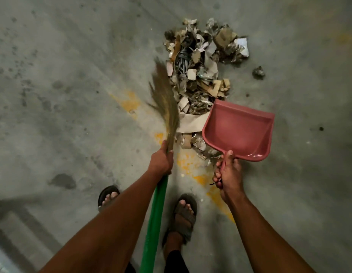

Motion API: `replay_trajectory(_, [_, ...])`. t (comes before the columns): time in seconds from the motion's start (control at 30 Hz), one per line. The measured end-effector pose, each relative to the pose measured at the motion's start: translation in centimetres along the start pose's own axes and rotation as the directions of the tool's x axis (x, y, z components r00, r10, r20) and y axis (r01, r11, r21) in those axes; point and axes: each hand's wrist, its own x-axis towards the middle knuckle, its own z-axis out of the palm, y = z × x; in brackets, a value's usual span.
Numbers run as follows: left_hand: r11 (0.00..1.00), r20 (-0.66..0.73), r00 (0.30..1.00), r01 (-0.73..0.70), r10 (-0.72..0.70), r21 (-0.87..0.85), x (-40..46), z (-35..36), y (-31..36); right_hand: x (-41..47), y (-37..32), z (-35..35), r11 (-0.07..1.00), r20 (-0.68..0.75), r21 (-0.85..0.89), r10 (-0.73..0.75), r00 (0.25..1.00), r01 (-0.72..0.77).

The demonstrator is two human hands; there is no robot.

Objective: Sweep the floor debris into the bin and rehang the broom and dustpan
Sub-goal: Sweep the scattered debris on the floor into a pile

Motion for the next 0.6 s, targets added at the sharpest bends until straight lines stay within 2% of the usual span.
replay_trajectory(0.1, [0.986,-0.024,0.989,-0.147,0.145,-0.083,-1.1,1.3,2.4,-0.5,-0.9,-0.8,1.0,-0.025,0.019,0.008,1.0,-0.007])
replay_trajectory(0.37, [0.951,-0.145,0.942,-0.292,0.304,0.098,-2.3,0.5,5.7,-0.9,-4.5,-2.0,0.998,-0.085,0.065,0.022,0.996,-0.017])
replay_trajectory(0.5, [0.919,-0.11,0.919,-0.358,0.378,0.167,-2.3,-1.1,6.2,-0.7,-5.8,-3.0,0.993,-0.12,0.117,0.017,0.993,-0.003])
replay_trajectory(0.6, [0.833,-0.046,0.862,-0.471,0.504,0.289,-3.0,-1.8,6.3,-0.5,-6.1,-4.0,0.985,-0.171,0.171,0.027,0.985,0.003])
